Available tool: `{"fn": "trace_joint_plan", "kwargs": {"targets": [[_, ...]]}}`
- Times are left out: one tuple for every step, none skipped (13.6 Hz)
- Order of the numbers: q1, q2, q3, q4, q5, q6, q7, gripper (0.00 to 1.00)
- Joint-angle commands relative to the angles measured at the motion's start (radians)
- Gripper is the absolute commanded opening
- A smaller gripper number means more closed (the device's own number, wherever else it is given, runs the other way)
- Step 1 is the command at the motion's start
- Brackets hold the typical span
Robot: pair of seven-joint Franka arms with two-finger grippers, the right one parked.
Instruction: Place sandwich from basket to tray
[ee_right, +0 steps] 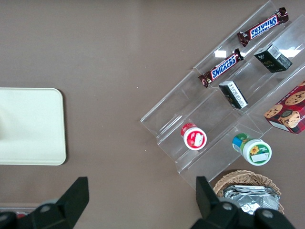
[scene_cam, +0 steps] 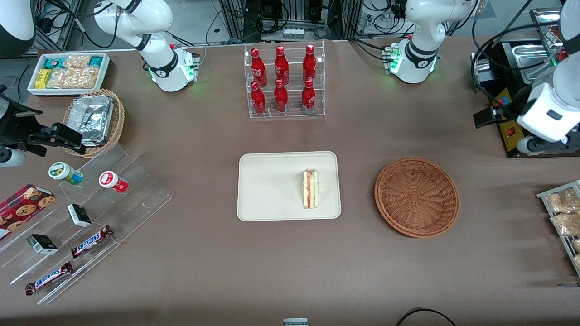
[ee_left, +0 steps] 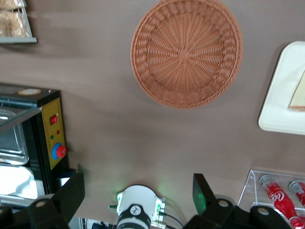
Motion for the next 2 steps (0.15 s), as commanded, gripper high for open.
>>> {"fn": "trace_joint_plan", "kwargs": {"targets": [[-0.025,-0.106,0.036,-0.120,-0.021,0.004,0.020,1.00],[-0.026,-0.119,0.050,-0.138,-0.034,0.004,0.043,1.00]]}}
